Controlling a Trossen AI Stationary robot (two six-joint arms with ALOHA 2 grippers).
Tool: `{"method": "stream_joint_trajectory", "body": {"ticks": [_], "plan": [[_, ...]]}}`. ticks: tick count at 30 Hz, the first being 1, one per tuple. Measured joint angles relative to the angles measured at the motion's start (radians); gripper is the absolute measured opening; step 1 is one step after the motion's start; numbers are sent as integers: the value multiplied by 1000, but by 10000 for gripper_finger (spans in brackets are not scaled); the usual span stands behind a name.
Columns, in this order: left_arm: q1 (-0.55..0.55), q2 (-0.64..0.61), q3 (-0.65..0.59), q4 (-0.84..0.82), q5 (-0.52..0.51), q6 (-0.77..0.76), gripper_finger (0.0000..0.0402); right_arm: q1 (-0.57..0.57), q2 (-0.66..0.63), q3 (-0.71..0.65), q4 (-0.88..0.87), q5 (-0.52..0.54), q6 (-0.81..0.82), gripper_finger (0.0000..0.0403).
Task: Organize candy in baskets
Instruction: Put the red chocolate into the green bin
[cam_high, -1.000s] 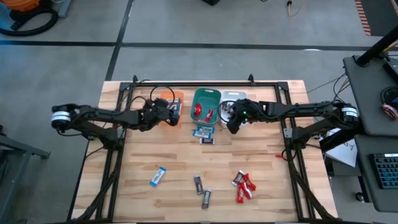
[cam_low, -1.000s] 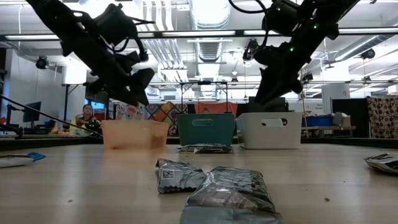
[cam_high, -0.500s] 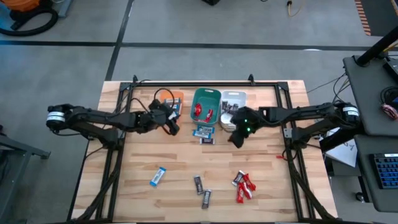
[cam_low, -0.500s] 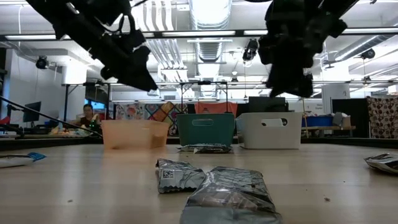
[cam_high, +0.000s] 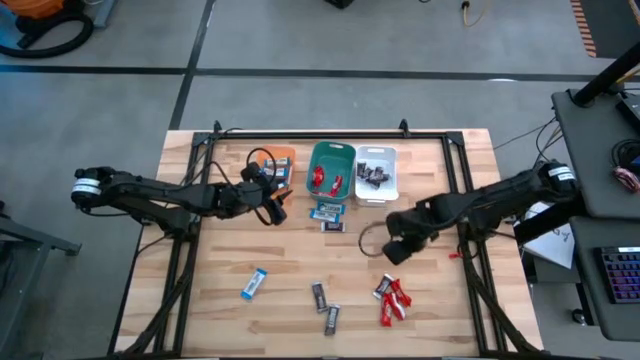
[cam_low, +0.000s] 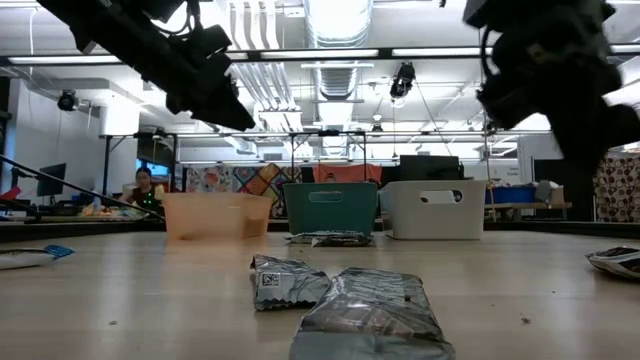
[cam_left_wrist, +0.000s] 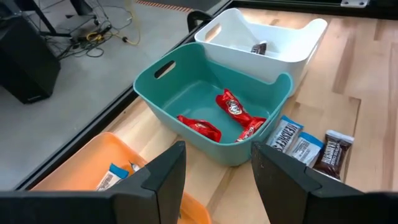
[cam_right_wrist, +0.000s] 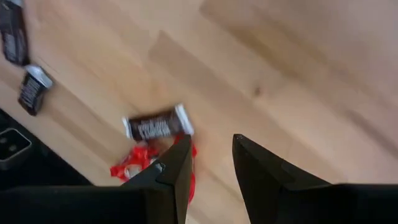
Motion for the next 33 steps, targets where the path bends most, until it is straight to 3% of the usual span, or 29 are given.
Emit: {"method": "stream_joint_trajectory", "body": {"ticks": [14,23,33], "plan": [[1,0,0,8,-10,33,164,259,62,32,1,28,376,93],[1,0,0,8,-10,34,164,312,243,144,8,28,270,98],[1,1,0,7,-11,33,164,310,399,226,-25,36,195,163]]}}
